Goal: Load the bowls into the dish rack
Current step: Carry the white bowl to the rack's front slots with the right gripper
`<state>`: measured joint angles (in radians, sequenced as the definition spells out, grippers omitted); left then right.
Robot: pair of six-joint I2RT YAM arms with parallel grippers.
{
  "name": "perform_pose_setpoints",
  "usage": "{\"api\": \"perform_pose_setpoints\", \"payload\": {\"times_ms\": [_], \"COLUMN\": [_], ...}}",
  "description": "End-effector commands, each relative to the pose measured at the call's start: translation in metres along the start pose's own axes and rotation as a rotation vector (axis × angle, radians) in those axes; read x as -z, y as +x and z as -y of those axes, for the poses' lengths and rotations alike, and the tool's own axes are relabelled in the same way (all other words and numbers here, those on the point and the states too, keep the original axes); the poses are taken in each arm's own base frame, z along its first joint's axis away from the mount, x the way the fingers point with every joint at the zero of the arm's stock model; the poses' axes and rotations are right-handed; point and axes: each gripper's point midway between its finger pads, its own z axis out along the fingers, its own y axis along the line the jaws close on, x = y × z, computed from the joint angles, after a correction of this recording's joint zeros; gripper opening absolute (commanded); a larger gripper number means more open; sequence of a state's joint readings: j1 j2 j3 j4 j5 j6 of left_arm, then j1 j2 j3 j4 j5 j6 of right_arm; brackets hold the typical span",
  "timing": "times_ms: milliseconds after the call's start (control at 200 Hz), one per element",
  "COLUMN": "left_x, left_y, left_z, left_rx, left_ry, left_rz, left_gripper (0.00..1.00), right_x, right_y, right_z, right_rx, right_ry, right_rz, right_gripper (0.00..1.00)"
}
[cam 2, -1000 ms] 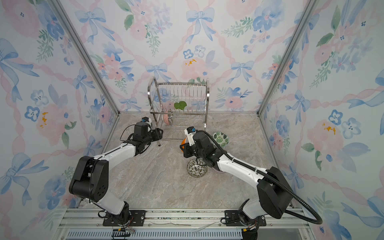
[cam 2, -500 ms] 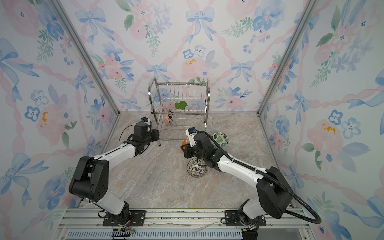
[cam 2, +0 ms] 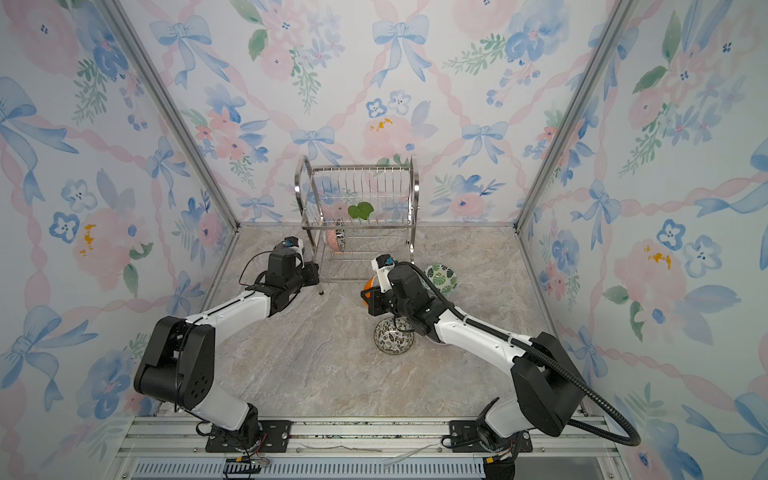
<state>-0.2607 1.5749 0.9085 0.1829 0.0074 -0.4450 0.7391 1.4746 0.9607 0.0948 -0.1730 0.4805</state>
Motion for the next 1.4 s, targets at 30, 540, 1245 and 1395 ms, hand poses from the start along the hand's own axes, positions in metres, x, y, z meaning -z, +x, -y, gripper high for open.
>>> {"api": "perform_pose_setpoints", "payload": {"times_ms": [30,540,1245,1395], "left_x": [0.013,0.048,0.049,0.050], "left_y": [0.003,0.042,0.056,0.053], "left_z": [0.005,-0.012,-0.019,-0.019], "left_rx": [0.047,0.036,0.011,0.004], "left_ry": [0.011,-0.053,-0.080,-0.085], "left_rz": [0.000,-0.042,-0.081,-0.075], "left_gripper": [0.00,0.00,0.00,0.00], "right_x": [0.000,-0.021,-0.092,-0.109], "right_y": [-0.014,-0.042,-0.097,-0.116], "right_z": [-0.005,-0.013,0.001,0.004], "right_rx": [-0.004,-0.046,-0.181,-0.196], "right_ry": [-0.040,-0.243,-0.427,-0.463], "right_rz": [0.051,0.198,0.262,0.301], "right_gripper": [0.00,0.00,0.00,0.00]}}
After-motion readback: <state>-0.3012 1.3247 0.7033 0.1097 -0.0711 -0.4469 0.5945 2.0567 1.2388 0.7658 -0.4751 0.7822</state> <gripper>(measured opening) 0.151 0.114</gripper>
